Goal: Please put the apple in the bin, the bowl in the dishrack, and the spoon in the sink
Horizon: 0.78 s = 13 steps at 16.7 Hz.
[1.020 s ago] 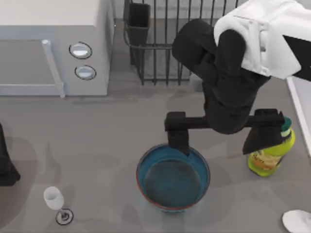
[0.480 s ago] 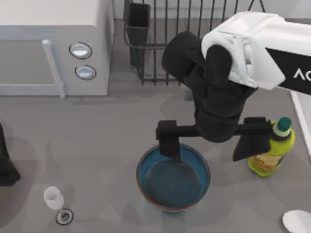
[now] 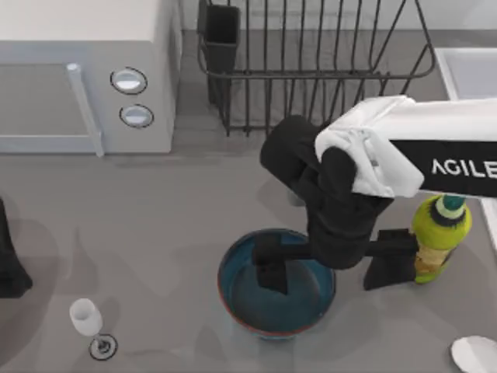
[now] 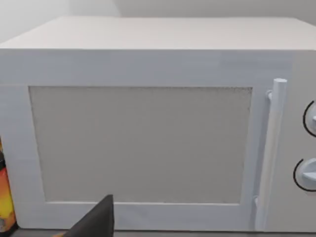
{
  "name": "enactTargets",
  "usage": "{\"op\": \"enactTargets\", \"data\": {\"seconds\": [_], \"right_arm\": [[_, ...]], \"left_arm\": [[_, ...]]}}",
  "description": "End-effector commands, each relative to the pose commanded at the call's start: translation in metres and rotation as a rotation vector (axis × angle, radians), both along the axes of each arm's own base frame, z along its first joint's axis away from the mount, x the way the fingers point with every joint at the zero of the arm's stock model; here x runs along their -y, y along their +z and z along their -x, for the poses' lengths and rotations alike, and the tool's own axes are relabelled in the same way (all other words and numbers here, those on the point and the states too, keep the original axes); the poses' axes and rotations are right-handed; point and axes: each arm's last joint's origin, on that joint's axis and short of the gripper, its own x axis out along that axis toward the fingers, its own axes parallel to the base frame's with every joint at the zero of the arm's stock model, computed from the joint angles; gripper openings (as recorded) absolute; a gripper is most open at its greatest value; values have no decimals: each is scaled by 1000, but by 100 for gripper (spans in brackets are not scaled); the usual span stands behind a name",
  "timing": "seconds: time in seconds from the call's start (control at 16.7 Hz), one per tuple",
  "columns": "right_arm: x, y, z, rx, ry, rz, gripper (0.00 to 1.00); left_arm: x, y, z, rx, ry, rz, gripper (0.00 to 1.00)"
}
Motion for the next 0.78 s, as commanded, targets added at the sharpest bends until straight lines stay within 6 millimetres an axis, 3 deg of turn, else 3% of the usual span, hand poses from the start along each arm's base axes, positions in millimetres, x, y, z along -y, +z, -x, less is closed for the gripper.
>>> {"op": "enactTargets", "data": {"seconds": [0.3, 0.78], "right_arm": [[6, -5, -2, 3, -14, 6, 100], [6, -5, -2, 3, -14, 6, 40]], "left_arm": [[0, 0, 0, 0, 0, 0, 100], [0, 0, 0, 0, 0, 0, 100]]}}
